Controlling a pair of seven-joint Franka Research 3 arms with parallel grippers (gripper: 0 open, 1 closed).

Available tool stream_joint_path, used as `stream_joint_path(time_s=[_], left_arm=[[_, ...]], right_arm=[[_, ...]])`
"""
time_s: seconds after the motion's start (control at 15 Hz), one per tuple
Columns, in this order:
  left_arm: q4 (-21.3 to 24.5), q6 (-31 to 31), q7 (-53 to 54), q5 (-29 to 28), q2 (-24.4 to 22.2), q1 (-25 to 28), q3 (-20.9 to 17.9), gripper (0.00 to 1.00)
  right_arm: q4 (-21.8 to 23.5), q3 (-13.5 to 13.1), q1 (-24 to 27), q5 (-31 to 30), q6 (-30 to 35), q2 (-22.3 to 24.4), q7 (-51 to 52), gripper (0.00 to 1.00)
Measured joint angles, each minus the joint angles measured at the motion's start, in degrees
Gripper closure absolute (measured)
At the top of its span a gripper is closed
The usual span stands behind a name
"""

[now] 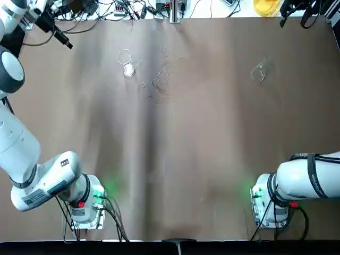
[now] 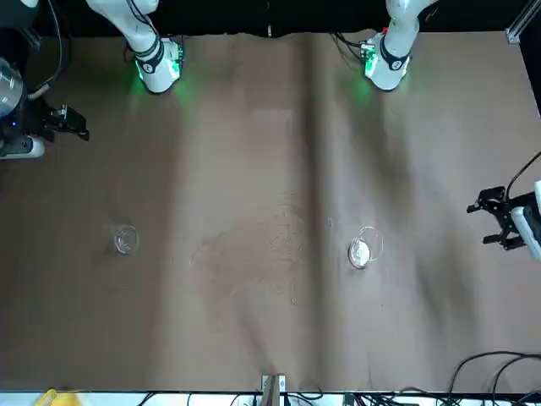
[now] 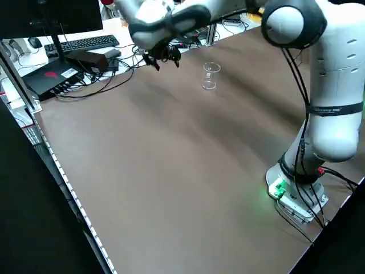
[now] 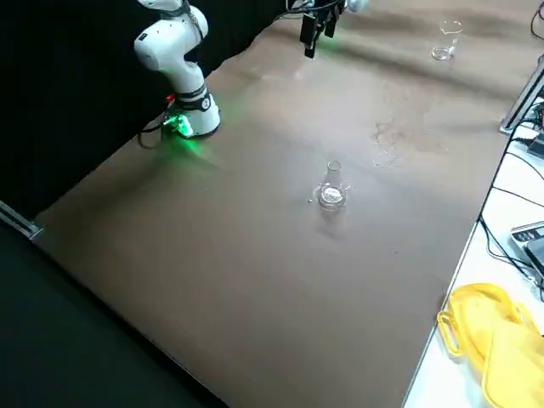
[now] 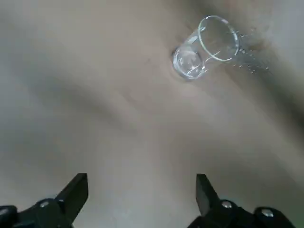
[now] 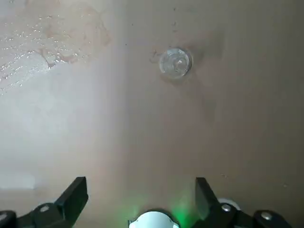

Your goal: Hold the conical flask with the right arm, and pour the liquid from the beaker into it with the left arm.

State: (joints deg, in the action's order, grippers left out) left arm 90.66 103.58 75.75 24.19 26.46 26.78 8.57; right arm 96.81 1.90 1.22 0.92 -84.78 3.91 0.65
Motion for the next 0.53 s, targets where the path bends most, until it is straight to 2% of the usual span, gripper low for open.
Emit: stream_joint_path(time_s=[0.2,0.53], left_arm=[[-0.09,1.33,12.83,7.50,4.13,0.82,0.00,0.00],[-0.09,1.43,38.16,26.18,11.69,0.74,0.06,0.00]], right_arm=[[0.00,-0.42,0.35,0.00,0.01,0.00,0.00,0.00],[0.00,-0.68,1.12,0.09,0.03,-0.09,0.04,0.00]])
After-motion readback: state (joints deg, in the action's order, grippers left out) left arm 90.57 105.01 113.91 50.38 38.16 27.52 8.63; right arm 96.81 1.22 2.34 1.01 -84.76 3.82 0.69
